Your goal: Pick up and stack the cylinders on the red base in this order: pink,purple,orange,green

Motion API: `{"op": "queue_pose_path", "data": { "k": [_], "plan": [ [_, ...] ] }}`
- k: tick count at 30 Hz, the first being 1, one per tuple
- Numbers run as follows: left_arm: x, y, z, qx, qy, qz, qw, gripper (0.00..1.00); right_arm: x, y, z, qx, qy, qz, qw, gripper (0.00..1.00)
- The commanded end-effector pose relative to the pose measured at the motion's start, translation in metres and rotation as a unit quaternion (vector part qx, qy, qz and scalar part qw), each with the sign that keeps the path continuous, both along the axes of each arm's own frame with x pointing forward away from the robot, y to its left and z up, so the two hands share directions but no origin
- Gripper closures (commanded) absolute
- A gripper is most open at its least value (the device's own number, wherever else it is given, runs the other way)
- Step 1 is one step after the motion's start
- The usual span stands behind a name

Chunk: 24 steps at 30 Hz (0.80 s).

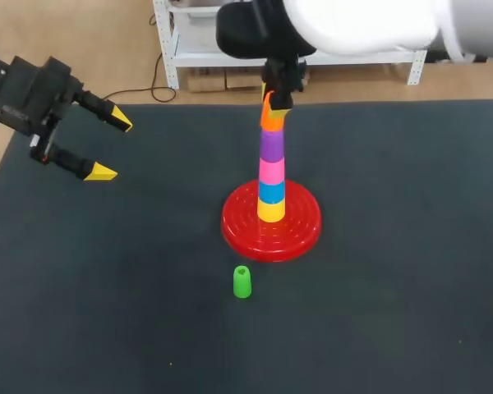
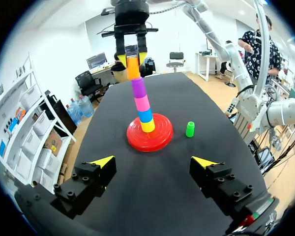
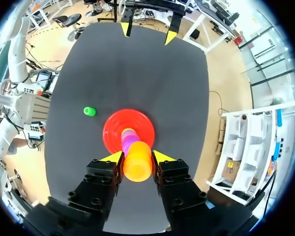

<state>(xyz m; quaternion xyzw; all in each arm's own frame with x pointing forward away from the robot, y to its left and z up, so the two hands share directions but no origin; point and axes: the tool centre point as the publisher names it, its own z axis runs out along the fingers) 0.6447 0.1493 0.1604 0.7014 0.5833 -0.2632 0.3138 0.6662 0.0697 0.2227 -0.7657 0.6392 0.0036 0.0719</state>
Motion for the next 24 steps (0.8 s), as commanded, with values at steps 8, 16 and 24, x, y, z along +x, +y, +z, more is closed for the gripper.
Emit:
{"op": "queue_pose_path", "data": {
  "k": [8, 16, 24],
  "plan": [
    [0.000, 0.000, -0.001, 0.000, -0.001, 0.000, 1.000, 0.00, -0.003, -0.001, -0.005, -0.005, 0.014, 0.001, 1.000, 1.00],
    [0.000, 0.000, -0.001, 0.000, -0.001, 0.000, 1.000, 0.00, -0.006, -0.001, 0.004, 0.002, 0.009, 0.001, 1.000, 1.00],
    [0.000, 0.000, -0.001, 0.000, -0.001, 0.000, 1.000, 0.00, -0.008, -0.002, 0.007, 0.003, 0.026, 0.003, 1.000, 1.00]
  ]
}}
